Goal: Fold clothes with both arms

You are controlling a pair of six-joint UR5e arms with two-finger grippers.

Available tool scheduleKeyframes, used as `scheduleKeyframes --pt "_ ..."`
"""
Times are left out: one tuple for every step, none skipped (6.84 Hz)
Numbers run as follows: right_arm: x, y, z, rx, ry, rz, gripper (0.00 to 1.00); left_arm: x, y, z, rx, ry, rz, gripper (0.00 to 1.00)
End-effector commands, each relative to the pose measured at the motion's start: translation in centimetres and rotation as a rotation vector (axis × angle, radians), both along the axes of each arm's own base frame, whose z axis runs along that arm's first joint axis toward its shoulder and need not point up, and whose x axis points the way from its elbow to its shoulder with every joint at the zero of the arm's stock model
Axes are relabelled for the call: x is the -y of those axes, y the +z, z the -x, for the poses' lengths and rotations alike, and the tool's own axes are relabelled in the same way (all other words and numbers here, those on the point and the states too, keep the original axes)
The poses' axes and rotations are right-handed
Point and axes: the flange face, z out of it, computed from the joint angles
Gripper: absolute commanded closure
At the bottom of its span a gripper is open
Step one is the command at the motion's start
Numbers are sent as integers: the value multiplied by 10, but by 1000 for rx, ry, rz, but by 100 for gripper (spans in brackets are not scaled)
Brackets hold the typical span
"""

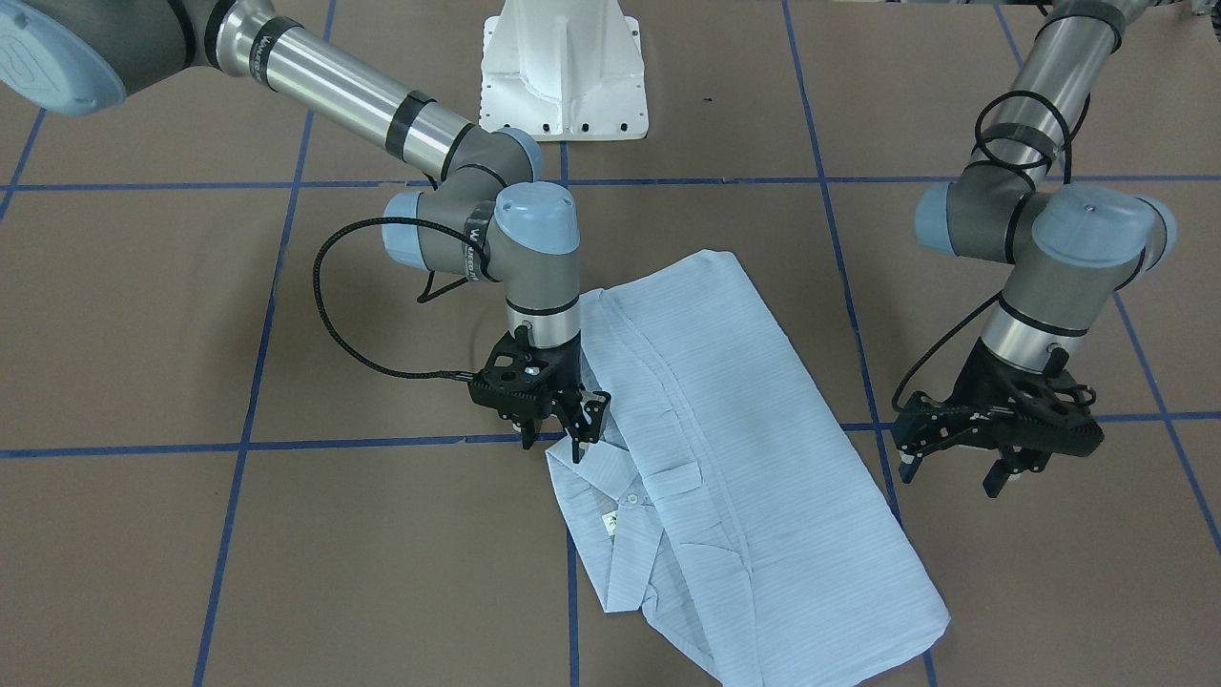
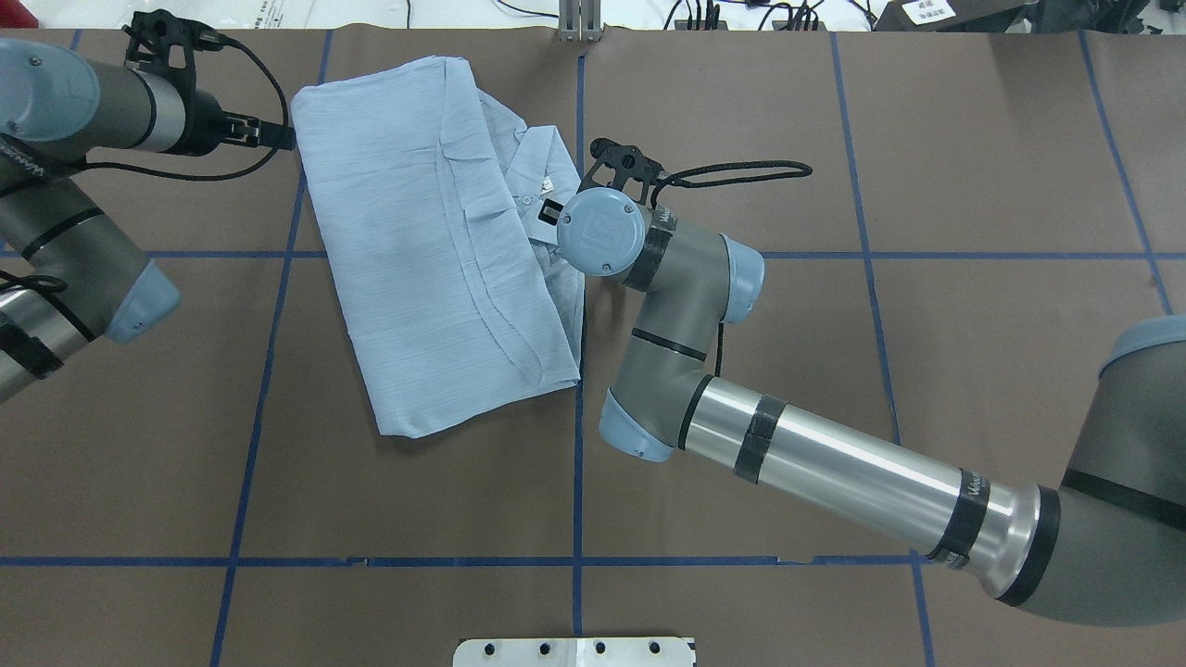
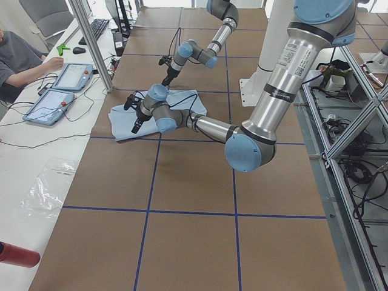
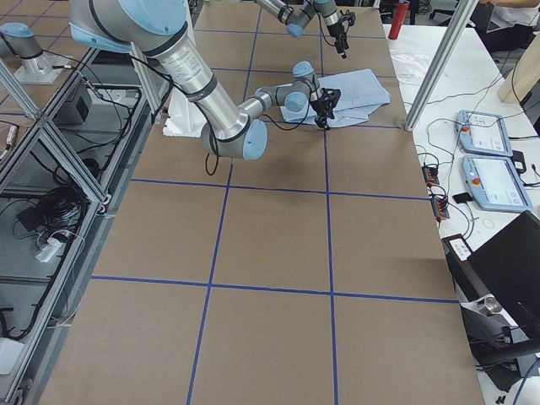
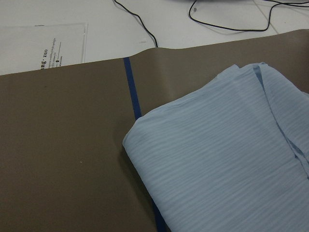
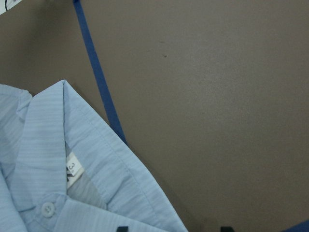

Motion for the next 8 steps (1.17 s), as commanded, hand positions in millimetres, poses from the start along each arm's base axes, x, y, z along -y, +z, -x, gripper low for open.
scheduleKeyframes --pt "-1 -9 3 6 7 -10 33 0 1 1 2 -2 1 0" --pt "1 -12 14 -2 7 -2 33 0 1 1 3 -1 0 0" --pt "2 -12 18 -12 9 0 33 0 1 1 3 -1 0 0" --pt "1 -8 21 -19 7 3 33 0 1 1 3 0 -1 0" --pt "1 -13 21 -15 8 0 40 0 1 1 3 0 -1 0" --pt "2 -20 21 -12 21 -9 83 -1 6 2 7 0 4 0" --pt "2 -20 21 -13 17 -14 100 -2 6 2 6 -1 5 0" --pt "2 -26 18 -6 16 -18 100 -2 6 2 6 1 5 0"
